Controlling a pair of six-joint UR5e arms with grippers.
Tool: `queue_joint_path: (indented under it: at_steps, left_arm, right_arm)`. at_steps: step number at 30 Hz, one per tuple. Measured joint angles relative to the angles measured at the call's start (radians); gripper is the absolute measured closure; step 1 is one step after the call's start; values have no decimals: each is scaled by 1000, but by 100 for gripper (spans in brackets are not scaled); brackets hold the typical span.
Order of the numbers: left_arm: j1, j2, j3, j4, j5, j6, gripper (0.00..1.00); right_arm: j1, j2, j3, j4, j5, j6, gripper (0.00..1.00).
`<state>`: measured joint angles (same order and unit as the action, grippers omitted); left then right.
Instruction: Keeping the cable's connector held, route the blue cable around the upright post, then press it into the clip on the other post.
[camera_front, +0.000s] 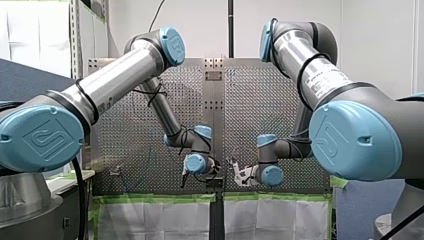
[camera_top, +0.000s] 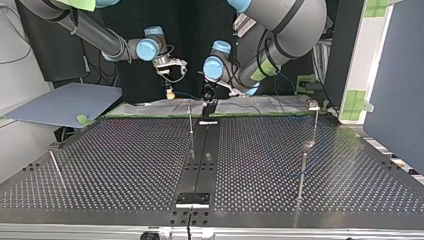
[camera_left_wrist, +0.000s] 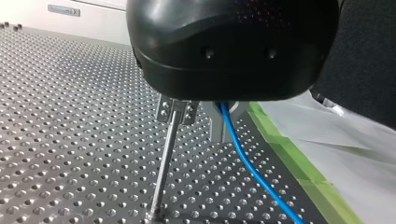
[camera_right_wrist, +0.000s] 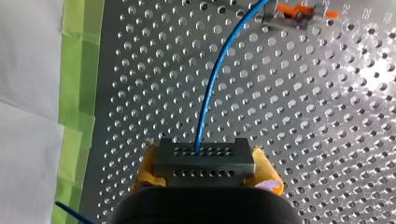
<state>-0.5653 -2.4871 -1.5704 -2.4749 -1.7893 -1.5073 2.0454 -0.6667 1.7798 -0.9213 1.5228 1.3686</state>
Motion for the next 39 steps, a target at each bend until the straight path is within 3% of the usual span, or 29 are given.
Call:
queue_joint_path:
  at_steps: [11, 18, 25, 39]
  left_arm:
    - [2, -1, 0, 15, -29, -12, 100]
    - [-4, -3, 0, 22, -16, -34, 100]
    - [-5, -4, 0, 33, 9, -74, 100]
    - [-1, -5, 0, 43, 15, -98, 100]
  right_arm:
    - [-28, 1, -10, 5, -26, -6, 100]
    - [-48, 1, -13, 9, -47, -9, 100]
    - [-71, 1, -25, 7, -88, 12, 100]
    - [-108, 1, -47, 14, -115, 39, 100]
